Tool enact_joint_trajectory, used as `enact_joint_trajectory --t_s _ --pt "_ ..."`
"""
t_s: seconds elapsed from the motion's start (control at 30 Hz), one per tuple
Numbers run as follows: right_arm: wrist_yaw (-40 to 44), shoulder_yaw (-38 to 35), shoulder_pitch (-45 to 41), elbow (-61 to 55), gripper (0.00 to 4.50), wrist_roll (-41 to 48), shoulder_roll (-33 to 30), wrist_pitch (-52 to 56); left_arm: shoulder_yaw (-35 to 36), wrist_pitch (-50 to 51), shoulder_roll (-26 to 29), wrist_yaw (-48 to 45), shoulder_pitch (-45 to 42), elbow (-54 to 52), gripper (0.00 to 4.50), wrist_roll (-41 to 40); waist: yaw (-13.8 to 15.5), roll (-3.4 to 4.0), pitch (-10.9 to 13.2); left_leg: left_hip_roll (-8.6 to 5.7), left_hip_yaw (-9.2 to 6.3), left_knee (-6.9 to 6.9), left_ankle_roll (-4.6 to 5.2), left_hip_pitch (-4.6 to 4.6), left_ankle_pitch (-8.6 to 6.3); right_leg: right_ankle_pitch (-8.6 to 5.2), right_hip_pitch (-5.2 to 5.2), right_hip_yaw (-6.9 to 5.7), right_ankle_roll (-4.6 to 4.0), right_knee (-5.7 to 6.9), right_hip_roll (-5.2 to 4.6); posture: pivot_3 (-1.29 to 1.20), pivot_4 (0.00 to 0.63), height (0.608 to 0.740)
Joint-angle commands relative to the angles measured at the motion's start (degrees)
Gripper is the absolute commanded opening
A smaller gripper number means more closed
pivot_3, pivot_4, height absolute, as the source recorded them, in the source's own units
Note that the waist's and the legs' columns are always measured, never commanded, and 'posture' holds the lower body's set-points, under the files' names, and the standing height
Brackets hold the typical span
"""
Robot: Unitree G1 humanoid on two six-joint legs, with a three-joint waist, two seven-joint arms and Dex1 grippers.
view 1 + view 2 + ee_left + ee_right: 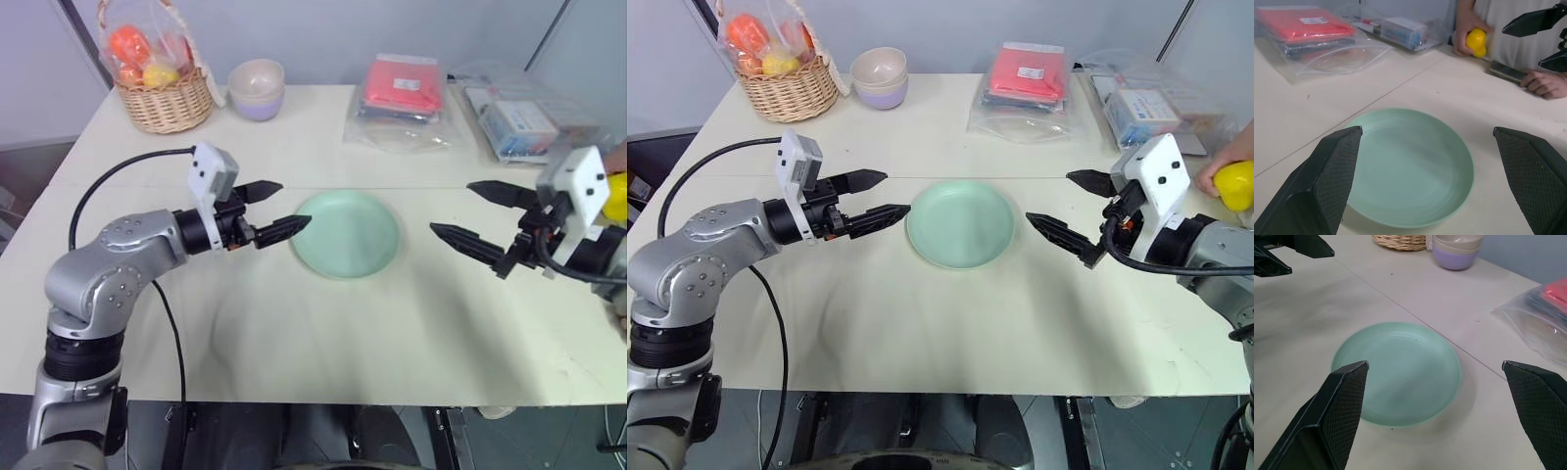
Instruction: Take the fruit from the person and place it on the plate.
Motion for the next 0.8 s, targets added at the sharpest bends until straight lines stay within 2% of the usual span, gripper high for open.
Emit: enact_joint_trajectory --t_s 0.03,0.8 --pt "0.2 -1.1 -0.4 -0.4 4.47 -0.5 -1.0 -1.5 0.0 -1.3 -0.4 0.2 -0.2 -1.0 4.5 0.4 0.0 0.0 0.0 0.0 0.0 0.0 0.0 0.0 0.0 0.0 0.0 0.0 0.0 0.0 0.0 0.0 0.15 0.74" --pt "0.8 -1.6 0.9 -0.2 4.47 -1.4 -0.7 -2.3 0.8 -1.1 -0.7 1.6 -0.6 -1.2 4.5 1.0 0.0 0.0 0.0 0.0 0.0 0.01 -0.05 0.0 0.03 0.0 0.0 0.0 0.0 0.0 0.0 0.0 0.15 0.74"
